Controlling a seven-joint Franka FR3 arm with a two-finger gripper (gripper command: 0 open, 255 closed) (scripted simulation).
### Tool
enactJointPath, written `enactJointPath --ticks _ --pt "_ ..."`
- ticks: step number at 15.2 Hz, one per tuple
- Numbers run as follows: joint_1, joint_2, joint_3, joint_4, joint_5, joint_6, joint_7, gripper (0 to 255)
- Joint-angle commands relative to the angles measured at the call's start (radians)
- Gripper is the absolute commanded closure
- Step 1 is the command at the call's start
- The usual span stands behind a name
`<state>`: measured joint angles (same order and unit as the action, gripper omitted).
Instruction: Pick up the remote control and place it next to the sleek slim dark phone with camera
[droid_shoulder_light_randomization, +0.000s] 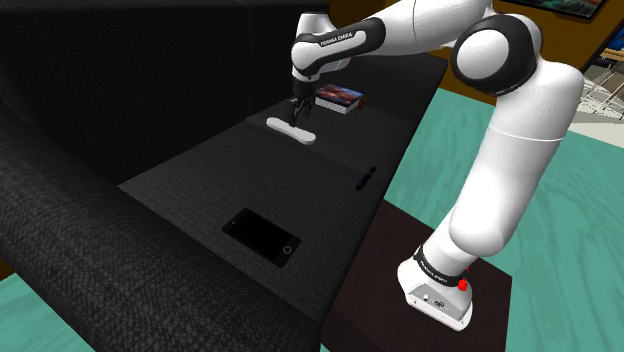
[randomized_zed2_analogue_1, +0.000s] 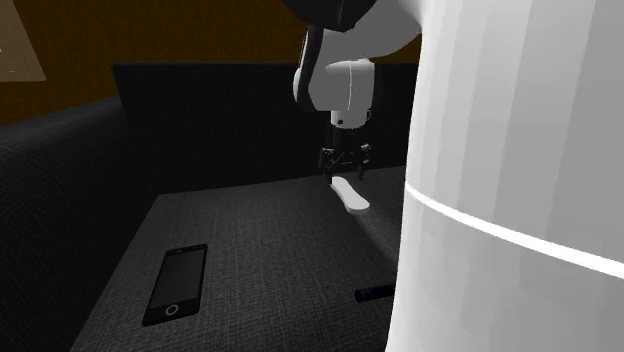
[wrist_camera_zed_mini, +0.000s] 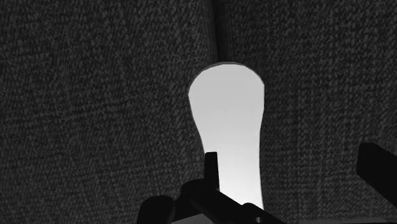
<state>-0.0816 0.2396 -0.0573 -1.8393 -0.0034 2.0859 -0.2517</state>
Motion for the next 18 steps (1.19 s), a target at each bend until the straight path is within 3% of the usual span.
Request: enactJointPath --ticks 1,4,12,18 --pt "-0.009 0.090 -0.004 0.094 0.001 -0.004 -0.014 0" --pt "-0.018 0.194 -0.006 0.209 0.003 -0.015 -0.027 0" --pt "-0.020 0.236 -0.005 0.169 0.005 0.068 -0.028 0" --pt "-0.020 0.237 -0.005 0.169 0.005 0.068 -0.028 0"
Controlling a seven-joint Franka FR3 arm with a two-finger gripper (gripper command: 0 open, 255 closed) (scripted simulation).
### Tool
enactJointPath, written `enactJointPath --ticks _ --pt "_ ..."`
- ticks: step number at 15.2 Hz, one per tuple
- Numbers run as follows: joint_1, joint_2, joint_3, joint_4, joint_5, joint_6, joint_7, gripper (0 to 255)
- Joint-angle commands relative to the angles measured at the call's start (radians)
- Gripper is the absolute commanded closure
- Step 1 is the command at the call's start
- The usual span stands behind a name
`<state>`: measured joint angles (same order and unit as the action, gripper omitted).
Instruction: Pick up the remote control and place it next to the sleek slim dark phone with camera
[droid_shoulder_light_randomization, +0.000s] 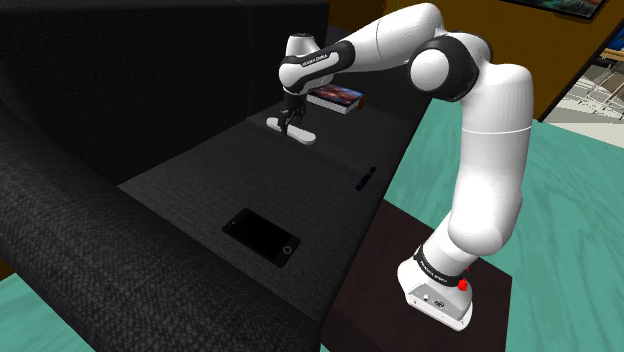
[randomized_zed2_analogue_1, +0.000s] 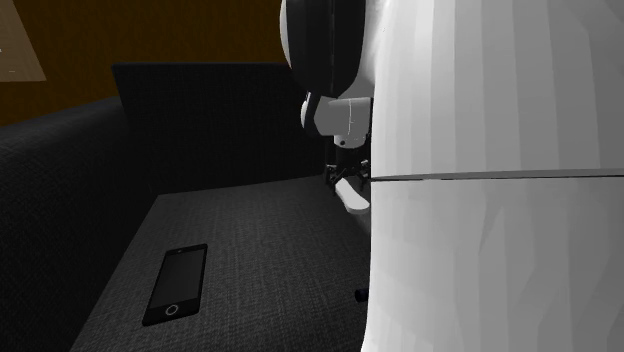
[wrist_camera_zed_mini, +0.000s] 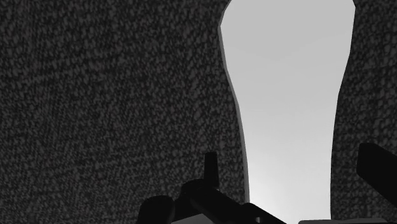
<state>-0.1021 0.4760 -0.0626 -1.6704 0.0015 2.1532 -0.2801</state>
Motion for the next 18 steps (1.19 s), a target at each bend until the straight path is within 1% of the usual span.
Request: enactJointPath --ticks 1,2,11,18 --pt "0.000 0.000 0.000 0.000 0.000 0.000 0.000 0" --pt "0.000 0.000 0.000 0.000 0.000 0.000 0.000 255" --pt "0.000 0.000 0.000 0.000 0.000 0.000 0.000 255" --pt "0.001 -0.039 -0.001 0.038 -0.002 -0.077 0.000 255"
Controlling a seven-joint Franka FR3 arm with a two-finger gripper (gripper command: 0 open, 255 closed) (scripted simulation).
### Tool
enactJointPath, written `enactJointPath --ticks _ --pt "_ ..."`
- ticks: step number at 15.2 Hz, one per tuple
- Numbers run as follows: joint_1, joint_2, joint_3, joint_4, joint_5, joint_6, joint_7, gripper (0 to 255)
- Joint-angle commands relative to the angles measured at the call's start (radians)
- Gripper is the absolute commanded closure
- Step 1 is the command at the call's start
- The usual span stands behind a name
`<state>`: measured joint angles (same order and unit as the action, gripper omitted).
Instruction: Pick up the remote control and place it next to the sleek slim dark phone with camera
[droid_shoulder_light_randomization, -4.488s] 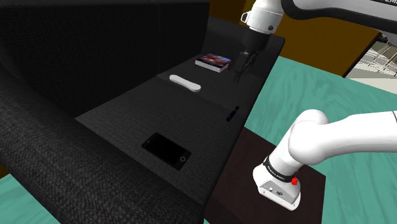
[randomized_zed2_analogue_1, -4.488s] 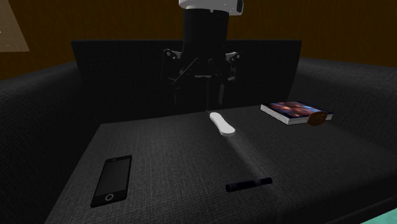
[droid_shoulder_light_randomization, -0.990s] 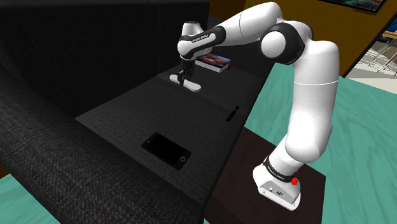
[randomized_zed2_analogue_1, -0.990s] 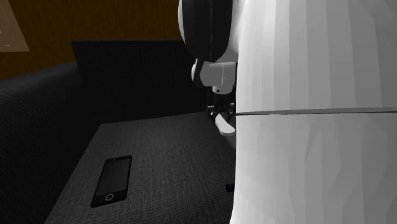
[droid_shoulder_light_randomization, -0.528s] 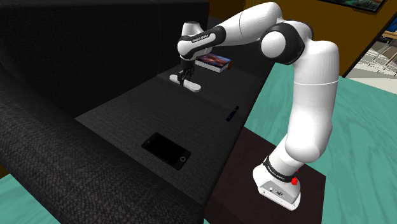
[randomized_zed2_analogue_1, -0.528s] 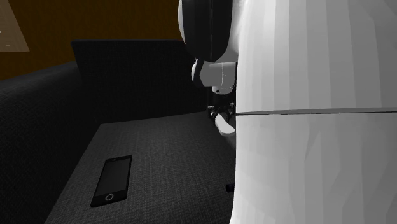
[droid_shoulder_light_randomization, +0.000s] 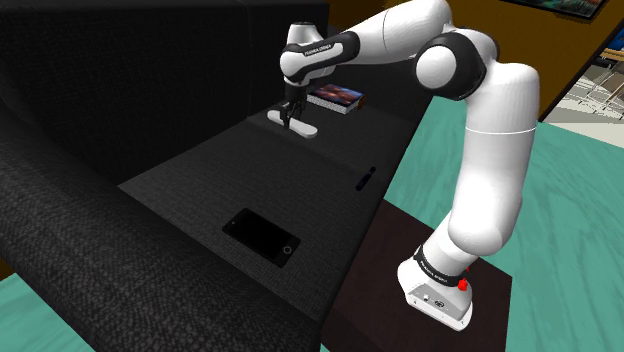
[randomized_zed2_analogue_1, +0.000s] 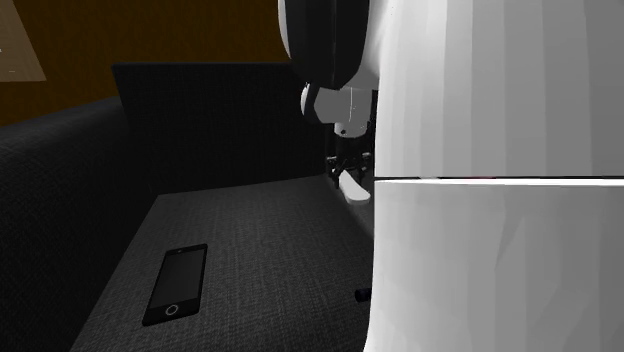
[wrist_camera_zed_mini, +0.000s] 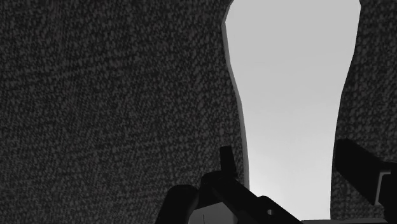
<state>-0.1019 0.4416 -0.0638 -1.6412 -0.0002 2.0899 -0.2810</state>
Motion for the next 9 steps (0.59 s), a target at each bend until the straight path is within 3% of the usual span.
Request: enactJointPath --ticks 1,9 --pt "0.001 -0.009 0.000 0.015 -0.001 -0.025 0.001 255" --pt "0.001 -0.042 -0.001 0.076 -0.002 -0.118 0.000 255"
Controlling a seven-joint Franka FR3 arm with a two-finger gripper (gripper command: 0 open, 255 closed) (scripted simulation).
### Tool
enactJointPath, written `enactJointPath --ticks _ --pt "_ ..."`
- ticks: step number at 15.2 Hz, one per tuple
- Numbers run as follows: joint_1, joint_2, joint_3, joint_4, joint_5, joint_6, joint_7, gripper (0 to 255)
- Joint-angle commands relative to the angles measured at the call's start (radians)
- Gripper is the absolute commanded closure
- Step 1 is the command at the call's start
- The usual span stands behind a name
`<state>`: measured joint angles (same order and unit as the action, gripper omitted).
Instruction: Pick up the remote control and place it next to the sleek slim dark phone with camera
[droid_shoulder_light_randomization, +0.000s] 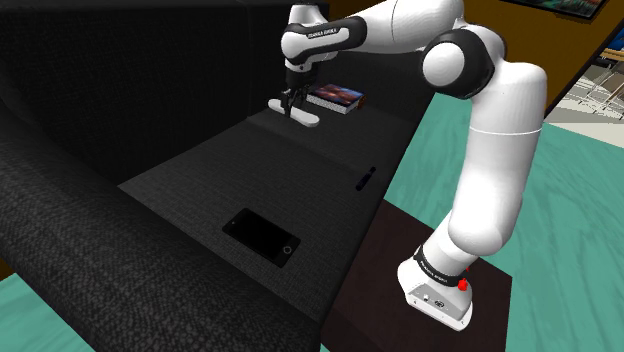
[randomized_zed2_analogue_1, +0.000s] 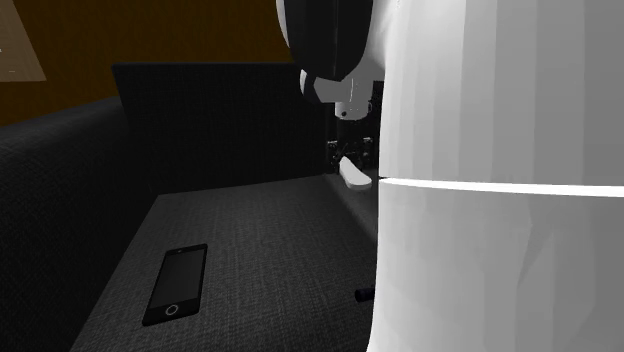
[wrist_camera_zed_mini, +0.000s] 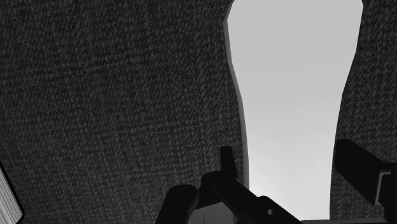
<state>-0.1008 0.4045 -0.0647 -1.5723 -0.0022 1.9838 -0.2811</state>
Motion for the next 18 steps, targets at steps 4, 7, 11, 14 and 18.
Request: enactJointPath --ticks 4,7,11,14,18 --pt "0.032 -0.109 0.010 -0.133 -0.011 0.023 0.044 255" --pt "0.062 -0.202 0.025 -0.262 -0.020 0.058 0.092 255" --pt "0.100 -0.316 0.050 -0.412 -0.029 0.093 0.160 255" --pt "0.128 -0.395 0.075 -0.510 -0.031 0.110 0.213 255" --pt "0.165 -0.493 0.114 -0.624 -0.026 0.125 0.287 255"
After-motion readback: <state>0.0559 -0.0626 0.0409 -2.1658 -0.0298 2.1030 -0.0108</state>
